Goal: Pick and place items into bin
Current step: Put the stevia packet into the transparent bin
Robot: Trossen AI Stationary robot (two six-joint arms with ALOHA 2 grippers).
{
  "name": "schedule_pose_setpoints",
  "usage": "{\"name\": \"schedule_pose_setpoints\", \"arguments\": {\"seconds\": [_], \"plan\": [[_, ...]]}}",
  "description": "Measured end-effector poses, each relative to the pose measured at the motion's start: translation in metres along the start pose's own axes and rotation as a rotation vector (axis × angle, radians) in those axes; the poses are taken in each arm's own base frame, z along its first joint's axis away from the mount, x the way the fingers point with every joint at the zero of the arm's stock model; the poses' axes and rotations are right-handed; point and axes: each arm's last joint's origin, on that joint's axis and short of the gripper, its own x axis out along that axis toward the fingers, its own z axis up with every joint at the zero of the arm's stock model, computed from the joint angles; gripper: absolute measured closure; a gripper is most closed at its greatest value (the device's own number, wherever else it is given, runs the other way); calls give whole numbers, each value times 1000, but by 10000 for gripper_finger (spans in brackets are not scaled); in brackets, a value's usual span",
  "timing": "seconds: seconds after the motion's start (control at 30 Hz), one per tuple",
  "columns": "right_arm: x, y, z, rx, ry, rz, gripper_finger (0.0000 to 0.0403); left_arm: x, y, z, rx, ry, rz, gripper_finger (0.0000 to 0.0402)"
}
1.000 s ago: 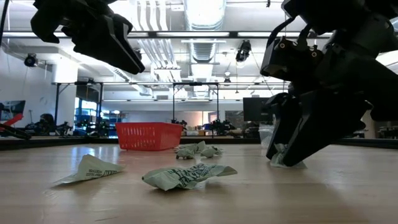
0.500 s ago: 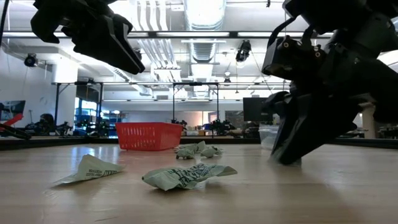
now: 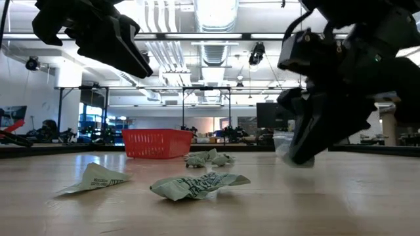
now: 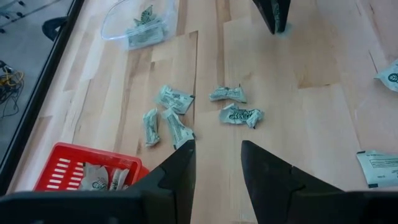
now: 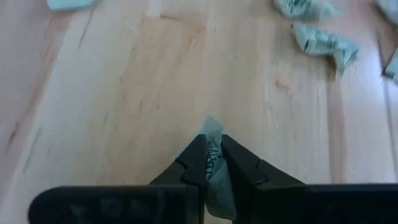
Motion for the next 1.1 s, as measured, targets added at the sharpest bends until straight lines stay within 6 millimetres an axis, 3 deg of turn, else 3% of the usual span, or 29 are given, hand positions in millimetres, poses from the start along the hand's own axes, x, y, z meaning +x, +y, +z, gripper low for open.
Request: {"name": "schedule_pose_setpoints", "arguments": {"seconds": [0.23, 0.53, 0.67, 0.83, 1.1], "plan": [[-23, -4, 16, -67, -36, -61, 374, 0, 0, 0, 1, 0, -1, 290], [-75, -30, 17, -69, -24, -551, 374, 0, 0, 0, 1, 1, 0, 290], [-92, -46, 14, 22, -33, -641, 374, 0, 0, 0, 1, 1, 0, 290], [-100, -68, 10, 141, -44, -686, 374, 0, 0, 0, 1, 1, 0, 290], [-91, -100, -9, 312, 9, -773, 374, 0, 0, 0, 1, 1, 0, 290]]}}
